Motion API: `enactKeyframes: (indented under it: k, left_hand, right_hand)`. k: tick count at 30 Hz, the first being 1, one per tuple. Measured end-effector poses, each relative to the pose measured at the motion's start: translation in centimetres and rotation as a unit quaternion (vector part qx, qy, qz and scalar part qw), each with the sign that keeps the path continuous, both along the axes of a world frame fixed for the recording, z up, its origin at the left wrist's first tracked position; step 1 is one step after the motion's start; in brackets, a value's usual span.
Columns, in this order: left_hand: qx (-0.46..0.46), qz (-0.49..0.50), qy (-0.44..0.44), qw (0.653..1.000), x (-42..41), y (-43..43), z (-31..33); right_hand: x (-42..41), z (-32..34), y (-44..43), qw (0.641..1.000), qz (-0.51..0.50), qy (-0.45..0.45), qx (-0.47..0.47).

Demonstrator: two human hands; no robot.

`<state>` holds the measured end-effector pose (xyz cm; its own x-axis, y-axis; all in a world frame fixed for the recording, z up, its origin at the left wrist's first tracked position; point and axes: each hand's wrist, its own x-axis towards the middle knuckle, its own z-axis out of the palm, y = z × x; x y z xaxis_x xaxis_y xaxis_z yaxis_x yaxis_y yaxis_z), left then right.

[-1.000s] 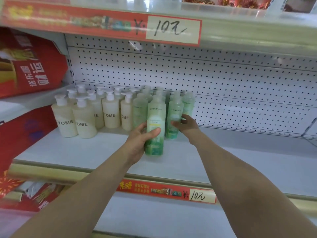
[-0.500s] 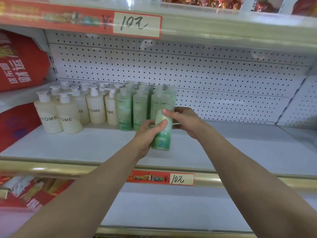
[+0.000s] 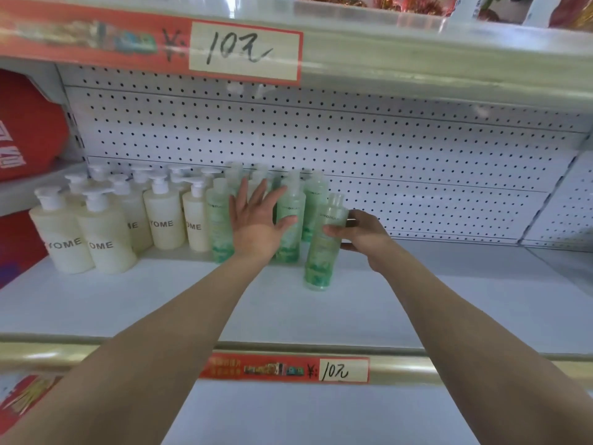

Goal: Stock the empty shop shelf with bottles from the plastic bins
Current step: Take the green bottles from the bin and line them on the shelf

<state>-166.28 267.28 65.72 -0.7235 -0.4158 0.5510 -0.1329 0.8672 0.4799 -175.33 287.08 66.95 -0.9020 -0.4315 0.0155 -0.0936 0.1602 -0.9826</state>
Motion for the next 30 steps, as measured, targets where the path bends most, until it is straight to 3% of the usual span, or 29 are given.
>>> enactKeyframes:
  k: [3, 7, 19, 26, 30]
  left_hand:
    - [-0.072, -0.003, -0.025, 0.997, -1.3, -1.3, -0.8]
    - [-0.1, -0.02, -0.009, 0.995, -2.0, -1.9, -2.3]
    - [-0.131, -0.033, 0.024, 0.991, -2.4, -2.3, -3.5]
    - [-0.141, -0.023, -0.022, 0.989, -2.0, -2.0, -2.6]
    - [-0.147, 0.0, -0.052, 0.988, 0.0, -1.0, -0.4]
  right_hand:
    - [-1.5, -0.3, -1.0, 0.998, 0.017, 0.05, 0.033]
    - [-3.2, -0.9, -2.3, 0.993, 0.016, 0.104, 0.052]
    - [-5.7, -1.4, -3.1, 0.991, 0.033, 0.1, 0.08]
    - [-4.3, -0.8, -3.0, 0.975, -0.023, 0.108, 0.192]
    - [-1.6, 0.9, -1.6, 0.944, -0.098, 0.18, 0.257]
